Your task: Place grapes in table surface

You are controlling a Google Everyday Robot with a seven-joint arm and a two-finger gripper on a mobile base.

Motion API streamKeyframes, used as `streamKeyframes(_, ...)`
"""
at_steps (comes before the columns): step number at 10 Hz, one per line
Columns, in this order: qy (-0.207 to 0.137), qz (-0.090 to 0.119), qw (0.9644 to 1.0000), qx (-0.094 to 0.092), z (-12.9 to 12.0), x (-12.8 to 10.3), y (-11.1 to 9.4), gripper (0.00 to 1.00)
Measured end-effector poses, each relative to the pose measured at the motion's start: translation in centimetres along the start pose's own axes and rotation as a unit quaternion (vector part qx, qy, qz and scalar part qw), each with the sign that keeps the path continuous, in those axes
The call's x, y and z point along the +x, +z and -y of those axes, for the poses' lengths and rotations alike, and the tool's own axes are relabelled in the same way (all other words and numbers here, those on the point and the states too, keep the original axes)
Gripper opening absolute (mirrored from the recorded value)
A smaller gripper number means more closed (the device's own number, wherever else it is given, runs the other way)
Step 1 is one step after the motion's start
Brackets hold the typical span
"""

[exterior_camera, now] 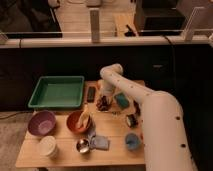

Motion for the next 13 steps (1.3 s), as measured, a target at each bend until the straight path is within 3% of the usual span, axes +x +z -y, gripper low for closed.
streamKeyframes(5,0.007,-0.003,0.9999,0.011,-0.2,0.7,-1.4,0.0)
streamKeyframes(13,0.015,-0.012,0.9987,0.047,1.4,0.7,-8.4,0.0)
